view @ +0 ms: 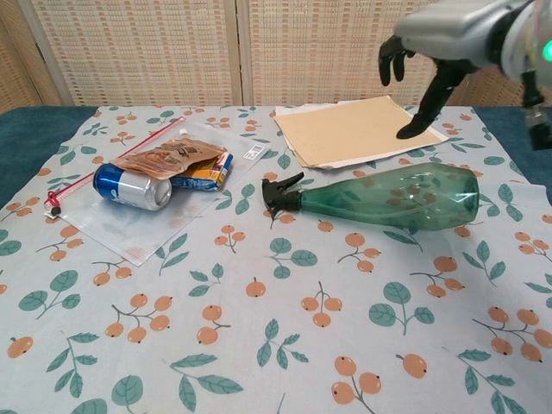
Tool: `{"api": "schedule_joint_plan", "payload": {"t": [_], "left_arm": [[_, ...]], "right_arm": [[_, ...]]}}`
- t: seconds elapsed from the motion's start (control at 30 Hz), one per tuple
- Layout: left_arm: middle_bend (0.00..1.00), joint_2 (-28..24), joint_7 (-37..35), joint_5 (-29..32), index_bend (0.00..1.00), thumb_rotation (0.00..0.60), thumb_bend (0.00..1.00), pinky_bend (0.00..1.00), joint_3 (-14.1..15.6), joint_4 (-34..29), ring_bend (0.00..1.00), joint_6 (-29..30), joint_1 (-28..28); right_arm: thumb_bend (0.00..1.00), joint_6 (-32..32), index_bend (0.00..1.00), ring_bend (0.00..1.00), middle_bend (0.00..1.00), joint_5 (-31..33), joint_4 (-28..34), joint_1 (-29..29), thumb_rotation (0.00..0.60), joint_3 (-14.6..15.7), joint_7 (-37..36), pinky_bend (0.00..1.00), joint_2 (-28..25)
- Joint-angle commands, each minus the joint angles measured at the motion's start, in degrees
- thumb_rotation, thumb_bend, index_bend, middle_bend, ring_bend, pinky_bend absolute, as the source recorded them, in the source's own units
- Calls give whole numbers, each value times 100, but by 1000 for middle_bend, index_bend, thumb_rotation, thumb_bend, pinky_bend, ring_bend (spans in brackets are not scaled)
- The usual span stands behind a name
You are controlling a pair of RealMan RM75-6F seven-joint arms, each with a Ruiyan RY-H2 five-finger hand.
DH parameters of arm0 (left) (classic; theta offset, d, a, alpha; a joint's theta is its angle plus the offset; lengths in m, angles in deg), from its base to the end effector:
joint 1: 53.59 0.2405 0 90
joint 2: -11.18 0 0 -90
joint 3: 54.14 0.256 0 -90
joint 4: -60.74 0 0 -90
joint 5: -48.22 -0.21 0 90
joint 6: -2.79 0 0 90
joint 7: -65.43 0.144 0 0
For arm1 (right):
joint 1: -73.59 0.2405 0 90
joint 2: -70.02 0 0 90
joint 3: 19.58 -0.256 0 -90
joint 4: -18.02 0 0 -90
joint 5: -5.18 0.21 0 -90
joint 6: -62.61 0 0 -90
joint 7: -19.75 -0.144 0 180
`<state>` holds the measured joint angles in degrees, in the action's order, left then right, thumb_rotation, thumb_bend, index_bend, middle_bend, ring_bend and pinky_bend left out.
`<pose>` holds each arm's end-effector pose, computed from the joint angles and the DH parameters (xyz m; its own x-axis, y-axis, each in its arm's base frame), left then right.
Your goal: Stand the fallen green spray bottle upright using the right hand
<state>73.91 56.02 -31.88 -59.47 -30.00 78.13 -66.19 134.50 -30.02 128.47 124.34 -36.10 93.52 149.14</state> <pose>-0.3094 0.2327 0.1603 0.2732 0.0706 0.9594 0.9620 -0.0166 -0.2727 -0.0783 -0.3402 0.0523 0.8271 -0.0648 0.5583 -0.5531 -0.2708 0.7879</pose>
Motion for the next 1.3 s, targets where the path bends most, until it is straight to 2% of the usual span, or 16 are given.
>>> {"api": "schedule_joint_plan", "payload": {"t": [0.03, 0.13, 0.27, 0.47, 0.6, 0.8, 0.97, 1.07, 1.2, 1.3], "left_arm": [[0, -7, -26, -46, 0, 600, 258, 112, 17, 10, 0, 0, -6], [0, -10, -86, -75, 0, 600, 258, 112, 25, 25, 0, 10, -3], [0, -25, -195, -84, 0, 600, 258, 112, 20, 31, 0, 21, 3], [0, -32, -283, -111, 0, 600, 259, 112, 24, 53, 0, 27, 2], [0, -38, -298, -131, 0, 600, 259, 112, 32, 58, 0, 20, -5], [0, -53, -339, -131, 0, 600, 259, 112, 43, 62, 0, -16, -16], [0, -63, -388, -144, 0, 600, 259, 112, 55, 74, 0, -33, -21], [0, -68, -412, -153, 0, 600, 259, 112, 56, 77, 0, -39, -27], [0, -69, -419, -159, 0, 600, 259, 112, 59, 78, 0, -36, -27], [0, -68, -431, -159, 0, 600, 260, 112, 62, 92, 0, -48, -33]], "right_arm": [[0, 790, 304, 168, 293, 374, -361, 620, 600, 394, 1173, 144, 916], [0, 1106, 308, 156, 293, 411, -712, 795, 600, 570, 1572, 105, 1346], [0, 1055, 303, 130, 293, 652, -1125, 945, 600, 600, 1750, 62, 1663], [0, 781, 303, 108, 293, 489, -1640, 1040, 600, 753, 1588, 45, 1919], [0, 650, 308, 107, 293, 353, -2057, 1046, 600, 731, 1287, 43, 2163], [0, 1076, 323, 111, 293, 437, -2871, 1010, 600, 412, 1013, 1, 2919], [0, 1154, 319, 116, 293, 519, -3563, 876, 600, 84, 537, 0, 3444], [0, 1083, 302, 117, 293, 598, -3860, 798, 600, -98, 311, 0, 3638], [0, 1016, 283, 117, 293, 613, -3991, 757, 600, -194, 161, 0, 3731], [0, 843, 280, 117, 293, 561, -4129, 719, 600, -375, -194, 0, 3899]]}}
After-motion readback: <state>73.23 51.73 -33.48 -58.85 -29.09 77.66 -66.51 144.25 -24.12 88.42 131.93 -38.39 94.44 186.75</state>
